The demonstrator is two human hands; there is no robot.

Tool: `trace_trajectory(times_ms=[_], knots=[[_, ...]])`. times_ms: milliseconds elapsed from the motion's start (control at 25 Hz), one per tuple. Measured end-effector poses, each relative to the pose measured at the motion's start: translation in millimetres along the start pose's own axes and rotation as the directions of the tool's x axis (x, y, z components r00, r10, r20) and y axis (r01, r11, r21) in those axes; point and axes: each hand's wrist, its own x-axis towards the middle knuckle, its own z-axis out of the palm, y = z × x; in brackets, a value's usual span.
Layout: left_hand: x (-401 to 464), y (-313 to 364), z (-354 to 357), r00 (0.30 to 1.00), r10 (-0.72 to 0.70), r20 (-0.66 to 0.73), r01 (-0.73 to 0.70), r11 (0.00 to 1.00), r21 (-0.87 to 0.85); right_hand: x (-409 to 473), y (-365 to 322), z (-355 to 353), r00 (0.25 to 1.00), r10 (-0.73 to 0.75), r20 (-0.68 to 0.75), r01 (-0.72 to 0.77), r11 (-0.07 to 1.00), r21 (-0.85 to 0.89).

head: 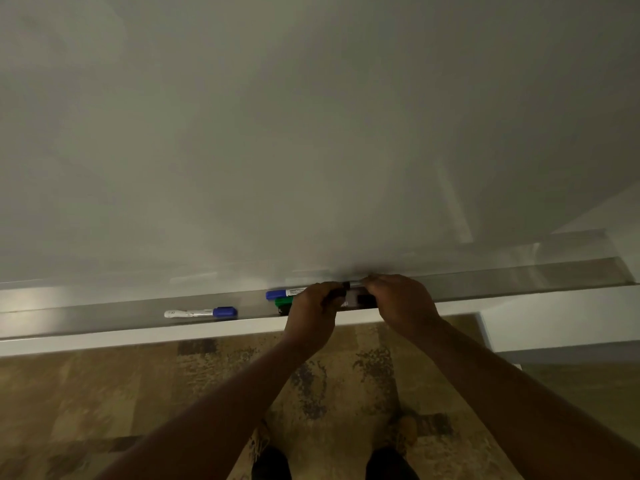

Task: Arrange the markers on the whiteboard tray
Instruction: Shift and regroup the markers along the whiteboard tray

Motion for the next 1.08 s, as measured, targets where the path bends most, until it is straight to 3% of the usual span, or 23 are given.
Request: trace_trajectory(times_ms=[120,480,680,840,1080], knots=[[-4,-5,-3,0.999,-0.031,-0.021,0.032,0.999,0.02,5,5,1,0.993,0.009,0.118,0.012,0.984,-0.177],[-6,-11,-9,0.997,-0.079,-0.006,0.079,0.996,0.05,9,16,4,0.984,0.04,0.172,0.018,0.947,-0.321],[-6,-11,-17,0.993,-0.115,0.031,0.115,0.993,-0.008,0,12,2,0.999,-0.022,0.047,0.033,0.966,-0.255],[-11,-9,-26,0.985,-0.171,0.005,0.17,0.973,-0.156,-9,-3,-12,0.992,-0.094,-0.087,0.08,0.984,-0.157],[-20,-1,-42,0.988,-0.151,0.017,0.151,0.962,-0.229,-14,-28,-27,0.978,-0.143,-0.154,0.13,0.987,-0.092]])
